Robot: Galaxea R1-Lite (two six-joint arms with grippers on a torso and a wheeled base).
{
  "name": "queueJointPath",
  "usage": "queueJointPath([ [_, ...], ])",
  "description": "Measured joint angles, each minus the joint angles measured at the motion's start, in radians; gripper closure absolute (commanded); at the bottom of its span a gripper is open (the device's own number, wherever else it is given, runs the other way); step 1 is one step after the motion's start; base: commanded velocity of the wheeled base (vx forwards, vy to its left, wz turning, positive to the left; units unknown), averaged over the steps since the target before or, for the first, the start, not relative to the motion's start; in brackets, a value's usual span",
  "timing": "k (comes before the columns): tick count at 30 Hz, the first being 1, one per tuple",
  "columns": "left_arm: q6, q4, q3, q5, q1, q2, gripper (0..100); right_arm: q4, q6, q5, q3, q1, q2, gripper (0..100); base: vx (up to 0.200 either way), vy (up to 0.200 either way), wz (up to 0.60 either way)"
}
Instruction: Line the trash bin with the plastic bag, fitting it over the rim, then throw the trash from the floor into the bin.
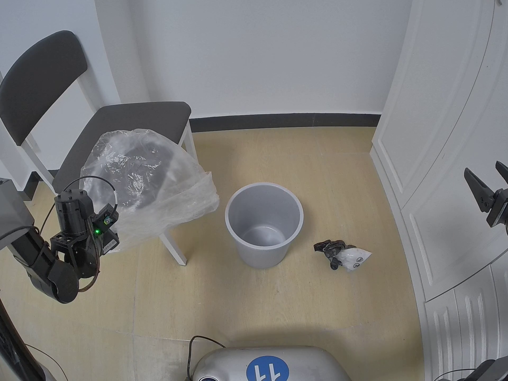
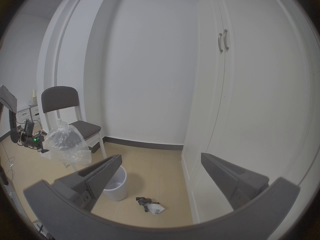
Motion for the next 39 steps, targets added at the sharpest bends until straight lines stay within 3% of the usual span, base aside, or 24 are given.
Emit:
queueJointPath([
  [1, -0.003, 0.000, -0.003, -0.006, 0.005, 0.005, 0, 0.000, 0.000, 0.000, 0.000, 0.000, 0.000, 0, 0.000, 0.000, 0.00],
  [2, -0.004, -0.001, -0.004, -0.010, 0.009, 0.008, 100, 0.000, 0.000, 0.000, 0.000, 0.000, 0.000, 0, 0.000, 0.000, 0.00],
  [17, -0.023, -0.085, 0.003, -0.037, -0.012, -0.011, 100, -0.015, 0.036, -0.003, -0.026, 0.034, 0.020, 0, 0.000, 0.000, 0.00],
  [23, -0.143, -0.064, -0.015, -0.047, -0.104, -0.063, 100, -0.018, 0.093, -0.030, -0.041, 0.117, 0.043, 0, 0.000, 0.000, 0.00],
  [31, -0.350, 0.171, -0.091, -0.060, -0.265, -0.174, 100, -0.024, 0.129, -0.061, -0.055, 0.156, 0.079, 0, 0.000, 0.000, 0.00],
  [39, -0.466, 0.331, -0.199, -0.184, -0.343, -0.269, 100, -0.039, 0.168, -0.114, -0.076, 0.169, 0.116, 0, 0.000, 0.000, 0.00],
])
